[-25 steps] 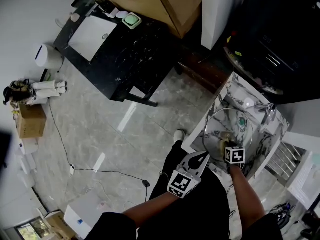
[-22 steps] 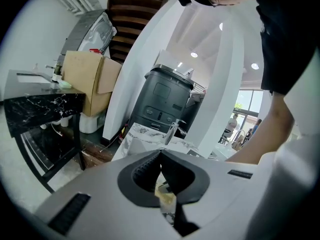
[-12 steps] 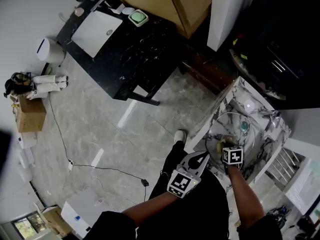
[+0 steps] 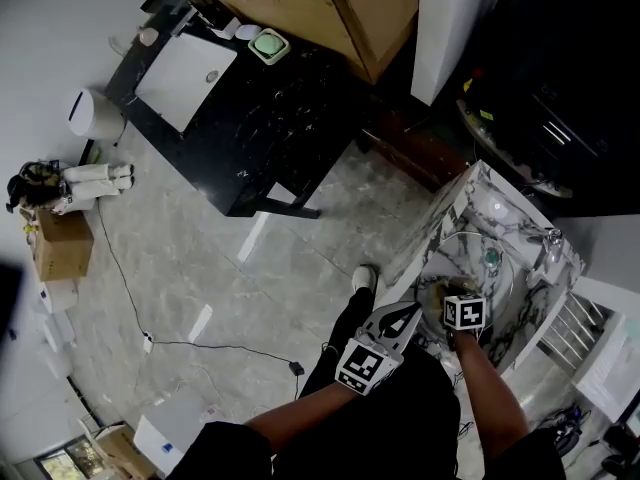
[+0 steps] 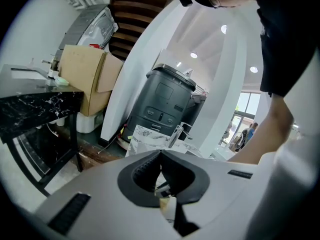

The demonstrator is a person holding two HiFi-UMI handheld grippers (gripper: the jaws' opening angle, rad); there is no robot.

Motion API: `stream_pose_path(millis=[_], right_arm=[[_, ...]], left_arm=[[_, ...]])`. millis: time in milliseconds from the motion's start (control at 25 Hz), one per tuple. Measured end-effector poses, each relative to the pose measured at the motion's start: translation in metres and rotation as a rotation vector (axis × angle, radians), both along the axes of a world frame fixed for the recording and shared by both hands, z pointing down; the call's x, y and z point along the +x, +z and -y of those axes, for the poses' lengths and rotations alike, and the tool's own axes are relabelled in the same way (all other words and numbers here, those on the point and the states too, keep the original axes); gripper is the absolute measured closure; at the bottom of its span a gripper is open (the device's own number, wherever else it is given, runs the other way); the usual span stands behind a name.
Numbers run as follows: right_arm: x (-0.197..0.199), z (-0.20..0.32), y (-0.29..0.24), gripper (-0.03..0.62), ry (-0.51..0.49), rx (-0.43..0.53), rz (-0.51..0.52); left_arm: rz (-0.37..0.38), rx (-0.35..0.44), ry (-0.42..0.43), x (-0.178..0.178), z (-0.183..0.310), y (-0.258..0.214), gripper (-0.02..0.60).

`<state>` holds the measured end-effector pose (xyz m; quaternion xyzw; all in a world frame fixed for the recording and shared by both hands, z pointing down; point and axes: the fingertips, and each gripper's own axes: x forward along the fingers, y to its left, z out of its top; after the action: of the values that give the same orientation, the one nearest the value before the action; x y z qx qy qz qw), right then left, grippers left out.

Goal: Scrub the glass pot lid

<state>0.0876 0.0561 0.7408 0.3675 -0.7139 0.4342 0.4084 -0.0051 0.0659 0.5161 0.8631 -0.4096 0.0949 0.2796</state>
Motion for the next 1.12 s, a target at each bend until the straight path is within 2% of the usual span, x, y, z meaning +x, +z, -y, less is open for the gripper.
stream_pose_path(millis=[280, 600, 880, 1120], right_arm=[[-0.017, 0.021, -0.003, 0.533, 0.058, 0.013, -0.007], [-0.021, 0.042, -0.013, 0.534, 0.118, 0.052, -0.038], [-0.007, 0.044, -0.065, 0.534, 0.288, 0.163, 0.015], [0.006, 0.044, -0.141, 0.534, 0.457, 0.303, 0.072]], left_arm=[[0.000, 0.011, 0.047, -0.015, 0.024, -0.004, 0.566], [-0.008, 0.028, 0.155, -0.026, 0.045, -0.004, 0.566], [-0.011, 0.071, 0.296, -0.028, 0.055, -0.020, 0.566], [-0.048, 0.068, 0.319, -0.035, 0.067, -0.033, 0.566]])
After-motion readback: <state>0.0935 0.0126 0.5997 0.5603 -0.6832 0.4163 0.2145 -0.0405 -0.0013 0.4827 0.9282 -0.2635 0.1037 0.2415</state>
